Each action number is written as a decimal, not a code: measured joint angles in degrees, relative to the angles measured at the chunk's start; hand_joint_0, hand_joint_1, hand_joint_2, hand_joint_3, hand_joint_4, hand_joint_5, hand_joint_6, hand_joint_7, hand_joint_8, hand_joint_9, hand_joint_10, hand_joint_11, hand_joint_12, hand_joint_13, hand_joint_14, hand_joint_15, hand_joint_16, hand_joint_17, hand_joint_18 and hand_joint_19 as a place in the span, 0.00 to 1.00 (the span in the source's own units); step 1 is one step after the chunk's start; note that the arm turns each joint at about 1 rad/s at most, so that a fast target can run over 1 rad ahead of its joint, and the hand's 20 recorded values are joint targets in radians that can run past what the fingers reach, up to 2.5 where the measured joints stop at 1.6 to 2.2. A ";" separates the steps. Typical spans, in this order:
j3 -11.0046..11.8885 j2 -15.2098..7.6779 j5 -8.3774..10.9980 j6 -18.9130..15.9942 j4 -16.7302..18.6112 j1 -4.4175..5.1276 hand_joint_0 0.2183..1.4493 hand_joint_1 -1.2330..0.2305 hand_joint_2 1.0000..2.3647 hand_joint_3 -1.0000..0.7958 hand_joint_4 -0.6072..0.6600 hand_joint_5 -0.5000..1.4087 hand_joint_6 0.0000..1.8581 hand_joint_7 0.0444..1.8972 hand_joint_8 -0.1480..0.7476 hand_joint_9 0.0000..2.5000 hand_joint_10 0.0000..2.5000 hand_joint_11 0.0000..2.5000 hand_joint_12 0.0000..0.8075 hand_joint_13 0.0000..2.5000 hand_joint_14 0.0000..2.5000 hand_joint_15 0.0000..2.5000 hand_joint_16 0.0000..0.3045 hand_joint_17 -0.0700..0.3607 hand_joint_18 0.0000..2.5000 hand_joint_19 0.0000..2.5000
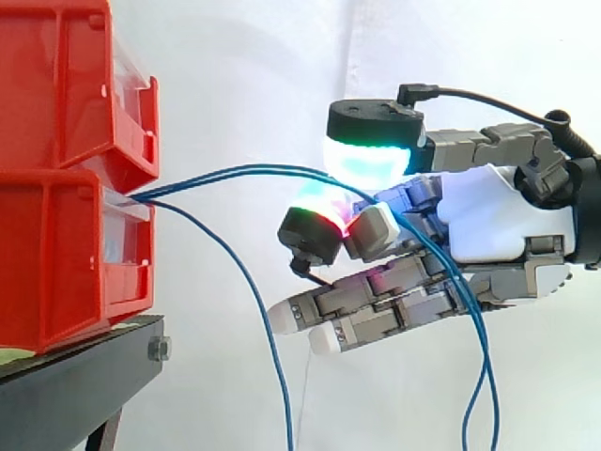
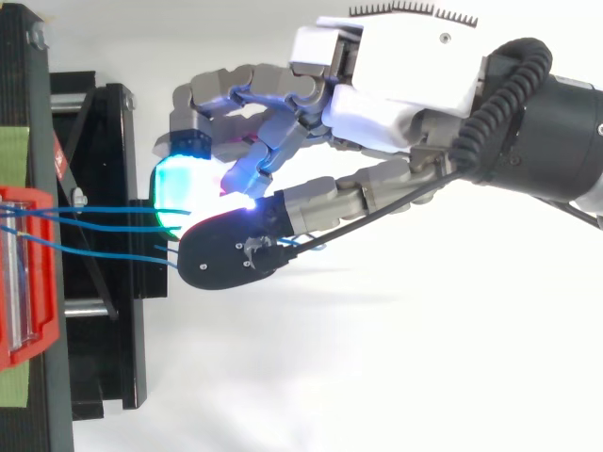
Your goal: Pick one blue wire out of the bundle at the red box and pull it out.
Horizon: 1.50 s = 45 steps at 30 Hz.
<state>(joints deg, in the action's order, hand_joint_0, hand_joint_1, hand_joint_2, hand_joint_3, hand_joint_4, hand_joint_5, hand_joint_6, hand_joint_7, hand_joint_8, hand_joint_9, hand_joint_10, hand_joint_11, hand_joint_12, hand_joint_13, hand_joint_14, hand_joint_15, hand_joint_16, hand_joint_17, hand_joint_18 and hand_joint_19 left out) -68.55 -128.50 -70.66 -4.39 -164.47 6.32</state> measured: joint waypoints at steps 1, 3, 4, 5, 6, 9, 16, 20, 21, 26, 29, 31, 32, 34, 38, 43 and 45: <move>0.00 0.00 0.00 0.00 0.01 0.00 0.32 0.28 0.02 0.53 0.81 0.23 0.27 0.79 0.50 0.39 0.01 0.42 0.51 0.11 0.00 0.04 0.21 0.49 0.10 0.09; 0.00 0.00 0.00 0.00 0.01 0.01 0.31 0.28 0.02 0.54 0.80 0.23 0.27 0.81 0.51 0.38 0.01 0.42 0.51 0.11 0.00 0.04 0.21 0.49 0.10 0.09; 0.00 0.00 0.00 0.00 -0.01 0.01 0.30 0.27 0.02 0.54 0.81 0.23 0.27 0.82 0.51 0.38 0.01 0.42 0.52 0.11 0.00 0.04 0.21 0.50 0.10 0.09; 0.00 0.00 0.00 0.00 -0.04 0.01 0.29 0.27 0.02 0.54 0.82 0.23 0.28 0.81 0.52 0.38 0.01 0.42 0.52 0.11 0.00 0.04 0.22 0.51 0.10 0.09; 0.00 0.00 0.00 0.00 -0.07 0.00 0.29 0.27 0.02 0.54 0.83 0.23 0.28 0.81 0.52 0.38 0.01 0.42 0.53 0.11 0.00 0.04 0.22 0.51 0.10 0.09; 0.00 0.00 0.00 0.00 -0.11 0.00 0.28 0.28 0.01 0.54 0.84 0.22 0.30 0.78 0.54 0.39 0.01 0.41 0.56 0.11 0.00 0.04 0.24 0.54 0.11 0.09; 0.00 0.00 0.00 0.11 -0.10 -0.09 0.27 0.33 0.01 0.56 0.81 0.22 0.35 0.71 0.57 0.39 0.01 0.40 0.59 0.10 0.00 0.04 0.25 0.57 0.10 0.09; 0.00 0.00 0.00 0.35 -0.14 -0.15 0.27 0.34 0.00 0.56 0.80 0.21 0.37 0.67 0.57 0.38 0.01 0.40 0.59 0.10 0.00 0.04 0.26 0.57 0.09 0.09; 0.00 0.00 0.00 0.38 -0.14 -0.15 0.27 0.34 0.00 0.56 0.80 0.21 0.37 0.67 0.57 0.38 0.01 0.40 0.59 0.10 0.00 0.04 0.26 0.57 0.09 0.09; 0.00 0.00 0.00 0.43 -0.17 -0.16 0.28 0.34 0.01 0.57 0.77 0.21 0.38 0.65 0.56 0.37 0.01 0.40 0.57 0.09 0.00 0.04 0.24 0.55 0.08 0.09; 0.00 0.01 0.00 0.44 -0.27 -0.16 0.28 0.32 0.01 0.57 0.76 0.21 0.38 0.65 0.56 0.37 0.01 0.41 0.57 0.09 0.00 0.04 0.24 0.55 0.08 0.09; 0.00 0.02 0.00 0.44 -0.46 -0.17 0.28 0.31 0.01 0.57 0.74 0.21 0.38 0.66 0.56 0.36 0.01 0.40 0.56 0.09 0.00 0.04 0.24 0.54 0.08 0.09; 0.00 0.03 0.00 0.44 -0.57 -0.17 0.28 0.31 0.01 0.57 0.74 0.21 0.38 0.66 0.55 0.36 0.01 0.40 0.56 0.09 0.00 0.04 0.24 0.54 0.08 0.08; 0.00 0.10 0.00 0.44 -0.81 -0.17 0.28 0.30 0.01 0.57 0.74 0.21 0.38 0.65 0.55 0.36 0.01 0.41 0.55 0.09 0.00 0.04 0.23 0.54 0.08 0.09; 0.01 0.33 0.00 0.47 -1.04 -0.17 0.29 0.30 0.02 0.57 0.72 0.20 0.39 0.66 0.54 0.36 0.01 0.41 0.54 0.09 0.00 0.03 0.23 0.53 0.08 0.08; 0.01 0.63 0.00 0.52 -1.43 -0.17 0.29 0.30 0.02 0.58 0.73 0.20 0.40 0.64 0.54 0.36 0.01 0.41 0.54 0.09 0.00 0.04 0.23 0.53 0.09 0.09; 0.01 0.72 0.00 0.52 -1.63 -0.17 0.28 0.31 0.01 0.58 0.74 0.20 0.40 0.63 0.56 0.37 0.01 0.41 0.56 0.09 0.00 0.04 0.24 0.54 0.09 0.09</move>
<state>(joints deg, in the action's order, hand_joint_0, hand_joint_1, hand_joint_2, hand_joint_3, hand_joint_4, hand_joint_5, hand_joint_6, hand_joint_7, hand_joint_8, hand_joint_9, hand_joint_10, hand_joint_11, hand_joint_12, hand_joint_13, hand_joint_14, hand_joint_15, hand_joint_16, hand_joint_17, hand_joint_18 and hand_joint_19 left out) -68.55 -127.78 -70.66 -3.87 -166.10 6.15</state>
